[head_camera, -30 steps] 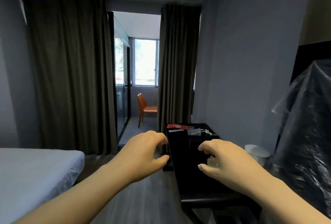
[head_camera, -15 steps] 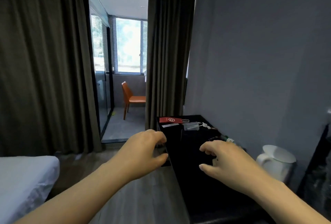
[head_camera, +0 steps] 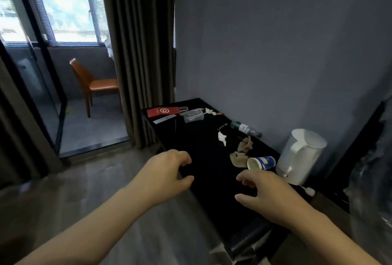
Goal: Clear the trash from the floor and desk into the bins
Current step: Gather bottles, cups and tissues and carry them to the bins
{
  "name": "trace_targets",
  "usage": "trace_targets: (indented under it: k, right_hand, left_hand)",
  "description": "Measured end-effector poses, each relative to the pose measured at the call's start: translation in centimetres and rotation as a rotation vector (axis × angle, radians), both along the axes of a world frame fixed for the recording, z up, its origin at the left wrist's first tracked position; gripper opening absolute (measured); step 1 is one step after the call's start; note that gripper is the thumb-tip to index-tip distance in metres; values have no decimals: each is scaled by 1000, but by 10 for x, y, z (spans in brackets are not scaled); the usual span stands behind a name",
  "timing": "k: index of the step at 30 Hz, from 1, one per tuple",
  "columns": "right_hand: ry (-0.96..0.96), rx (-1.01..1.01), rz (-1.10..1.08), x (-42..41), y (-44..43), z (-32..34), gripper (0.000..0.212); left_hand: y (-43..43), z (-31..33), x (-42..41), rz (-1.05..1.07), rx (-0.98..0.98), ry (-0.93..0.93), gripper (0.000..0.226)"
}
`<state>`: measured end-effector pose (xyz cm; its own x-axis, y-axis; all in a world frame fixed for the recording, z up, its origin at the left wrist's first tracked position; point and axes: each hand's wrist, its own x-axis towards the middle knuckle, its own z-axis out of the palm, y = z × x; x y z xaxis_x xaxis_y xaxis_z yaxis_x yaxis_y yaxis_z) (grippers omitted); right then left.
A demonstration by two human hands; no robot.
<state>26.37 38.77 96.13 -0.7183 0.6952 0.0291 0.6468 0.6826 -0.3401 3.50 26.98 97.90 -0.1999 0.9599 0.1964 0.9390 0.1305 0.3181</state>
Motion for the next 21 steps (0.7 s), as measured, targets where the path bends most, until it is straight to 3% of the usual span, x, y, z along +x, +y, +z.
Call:
trace_targets:
  k: [21]
  right_hand:
    - [84,-443,-449,-89,196,-124,45]
  left_hand:
    - [248,-109,-128,-208,-300,-247,40]
